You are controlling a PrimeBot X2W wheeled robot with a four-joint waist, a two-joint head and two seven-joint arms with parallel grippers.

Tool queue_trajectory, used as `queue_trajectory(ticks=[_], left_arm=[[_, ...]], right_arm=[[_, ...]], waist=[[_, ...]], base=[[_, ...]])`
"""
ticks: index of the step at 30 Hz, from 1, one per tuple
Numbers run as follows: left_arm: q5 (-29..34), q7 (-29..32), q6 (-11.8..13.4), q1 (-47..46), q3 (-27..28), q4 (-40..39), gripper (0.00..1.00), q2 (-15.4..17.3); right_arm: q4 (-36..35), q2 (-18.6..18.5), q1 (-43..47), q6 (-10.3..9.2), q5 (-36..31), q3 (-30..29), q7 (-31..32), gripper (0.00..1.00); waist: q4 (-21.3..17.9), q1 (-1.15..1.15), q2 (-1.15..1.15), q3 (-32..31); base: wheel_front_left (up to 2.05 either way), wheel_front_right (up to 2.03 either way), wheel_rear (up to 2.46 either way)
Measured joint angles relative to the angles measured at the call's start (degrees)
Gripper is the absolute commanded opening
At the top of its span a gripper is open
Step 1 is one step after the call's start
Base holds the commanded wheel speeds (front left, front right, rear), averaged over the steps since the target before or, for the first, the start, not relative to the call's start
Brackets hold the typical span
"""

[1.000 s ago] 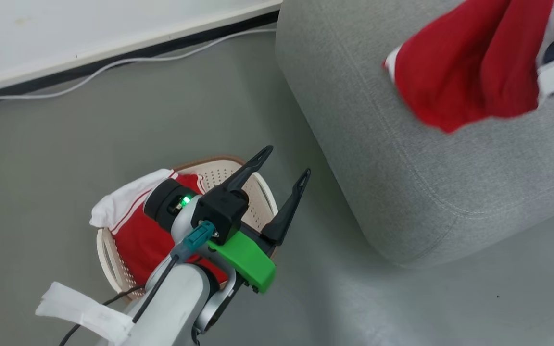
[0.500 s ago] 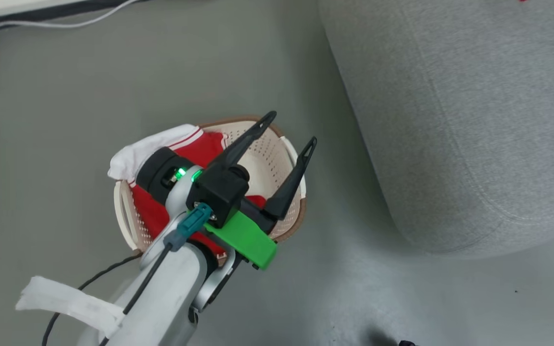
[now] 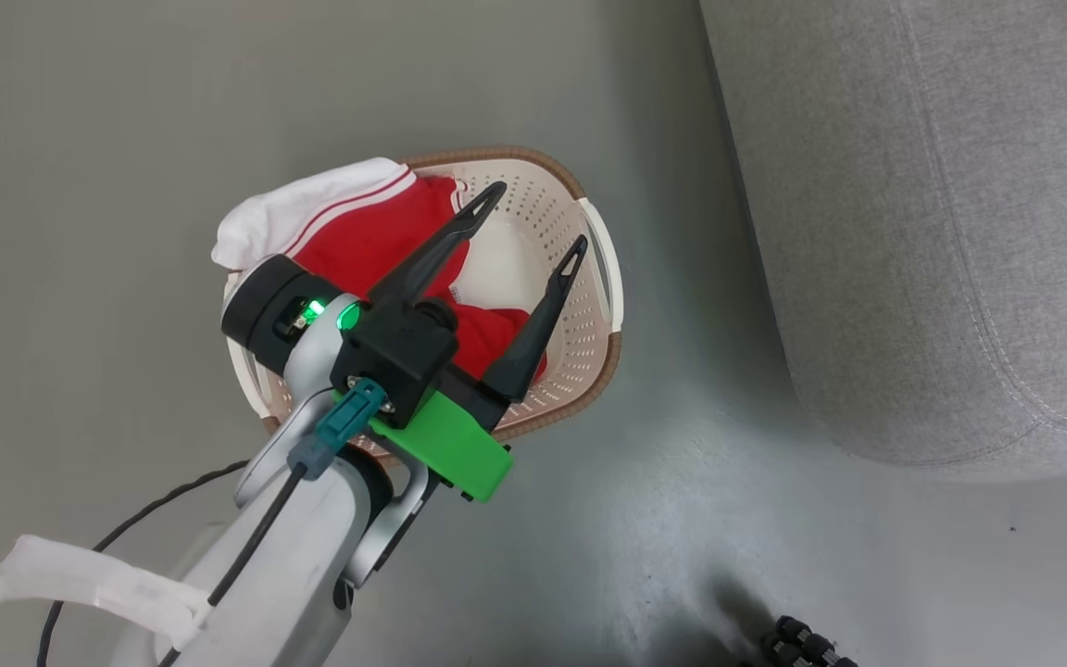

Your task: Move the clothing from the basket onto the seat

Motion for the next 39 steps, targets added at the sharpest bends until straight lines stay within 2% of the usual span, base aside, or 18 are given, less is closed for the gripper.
queue_trajectory(ticks=[4, 8, 15, 19, 25, 27, 28, 29, 39], left_arm=[[0.1, 0.8, 0.0, -0.1, 0.0, -0.7, 1.00, 0.3], [0.2, 1.3, 0.2, -0.2, 0.2, -1.0, 1.00, 0.8], [0.5, 1.8, 0.4, -0.2, 0.3, -1.6, 1.00, 1.7], [0.5, 1.8, 0.4, -0.2, 0.4, -1.6, 1.00, 2.1], [0.5, 1.0, 0.4, -0.2, 1.0, -1.5, 1.00, 2.2], [0.5, 0.5, 0.4, -0.2, 1.0, -1.3, 1.00, 2.2], [0.5, 0.4, 0.4, -0.2, 1.0, -1.2, 1.00, 2.2], [0.5, 0.1, 0.4, -0.2, 1.0, -1.0, 1.00, 2.1], [-0.2, -3.1, 0.4, -0.2, 2.1, 1.2, 1.00, 1.8]], right_arm=[[2.4, 0.6, 0.0, -0.56, 0.0, -0.8, -2.2, 0.00], [3.9, 3.1, 0.5, -0.57, 0.0, -0.1, -2.9, 0.00], [7.5, 10.4, 5.0, -0.51, 0.1, 3.2, -3.8, 0.00], [9.4, 13.2, 6.9, -0.38, 0.2, 4.1, -4.5, 0.00], [10.6, 15.5, 7.8, 1.12, -1.1, 6.3, -5.2, 0.00], [11.0, 15.9, 8.1, 1.23, -1.5, 6.4, -5.4, 0.45], [11.2, 15.9, 8.4, 1.29, -1.5, 6.3, -5.7, 0.84], [11.4, 16.1, 8.6, 1.29, -1.4, 6.0, -5.7, 1.00], [10.1, 18.6, 13.8, 2.69, -2.5, 5.1, -5.8, 1.00]], waist=[[0.0, 0.00, 0.00, 1.6], [-0.2, 0.00, 0.00, 2.8], [-1.0, 0.00, 0.00, 5.2], [-1.5, 0.00, 0.00, 5.8], [-2.2, 0.01, 0.00, 5.7], [-2.4, 0.00, 0.00, 5.4], [-2.4, 0.00, 0.00, 5.2], [-2.4, 0.00, 0.00, 5.0], [-2.7, 0.00, 0.00, 1.5]], base=[[0.00, 0.00, 0.00], [0.00, 0.00, 0.00], [0.00, 0.00, 0.00], [0.00, 0.00, 0.00], [0.00, 0.00, 0.00], [0.00, 0.00, 0.00], [0.00, 0.00, 0.00], [0.00, 0.00, 0.00], [0.00, 0.00, 0.00]])
